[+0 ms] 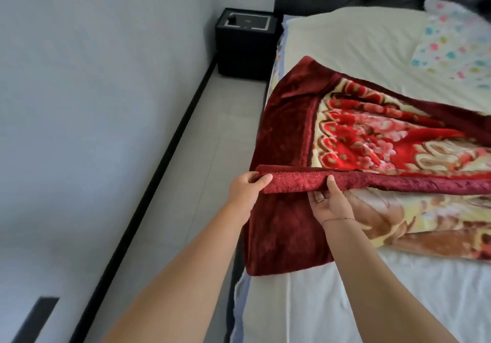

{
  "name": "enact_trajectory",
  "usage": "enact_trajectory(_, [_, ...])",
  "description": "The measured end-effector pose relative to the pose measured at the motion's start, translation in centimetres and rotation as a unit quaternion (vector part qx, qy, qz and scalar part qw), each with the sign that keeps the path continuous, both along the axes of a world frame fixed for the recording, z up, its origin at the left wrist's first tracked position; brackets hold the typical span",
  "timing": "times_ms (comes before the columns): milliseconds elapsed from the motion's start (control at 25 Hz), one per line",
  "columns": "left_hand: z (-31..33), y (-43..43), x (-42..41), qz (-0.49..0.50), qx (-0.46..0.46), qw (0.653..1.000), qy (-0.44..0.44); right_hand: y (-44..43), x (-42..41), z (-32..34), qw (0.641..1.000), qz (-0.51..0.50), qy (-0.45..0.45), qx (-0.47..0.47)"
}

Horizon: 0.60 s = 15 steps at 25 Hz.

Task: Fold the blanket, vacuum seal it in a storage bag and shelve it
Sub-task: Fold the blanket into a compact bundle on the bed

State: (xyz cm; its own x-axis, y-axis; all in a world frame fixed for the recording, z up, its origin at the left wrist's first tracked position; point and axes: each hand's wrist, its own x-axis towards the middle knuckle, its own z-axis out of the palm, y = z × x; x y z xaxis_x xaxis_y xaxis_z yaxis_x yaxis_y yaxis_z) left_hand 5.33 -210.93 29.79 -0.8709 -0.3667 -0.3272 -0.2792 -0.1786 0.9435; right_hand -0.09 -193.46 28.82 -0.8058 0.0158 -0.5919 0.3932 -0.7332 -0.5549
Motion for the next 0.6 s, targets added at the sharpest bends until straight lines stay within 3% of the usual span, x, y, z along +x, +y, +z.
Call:
enact_trajectory(160, [0.4, -2.3, -4.6, -0.052, -0.008, 0.999, -0.002, -4.2, -2.4, 1.2, 0.998, -0.063, -0.004, -0.028])
enact_trajectory(280, [-0.3, -4.2, -8.6, -0.137, -0.065, 0.988, 0.012, -7.0, -5.3, 1.6, 0.995, -0.089, -0.001, -0.044])
enact_trajectory(440, [-1.3, -7.0, -16.4, -0.328, -0.148, 0.929, 0.084, -9.7, -9.8, 0.7, 0.991, -0.123, 0.000, -0.049])
enact_trajectory(520, [-1.0, -7.4, -20.0, -0.335, -0.177, 0.920, 0.096, -10.9, -11.5, 0.6, 0.986, -0.150, -0.002, -0.067])
enact_trajectory(600, [-1.0, -7.4, -22.5, -0.305, -0.150, 0.938, 0.066, -11.8, -12.2, 0.5, 0.982, -0.164, 0.000, -0.090])
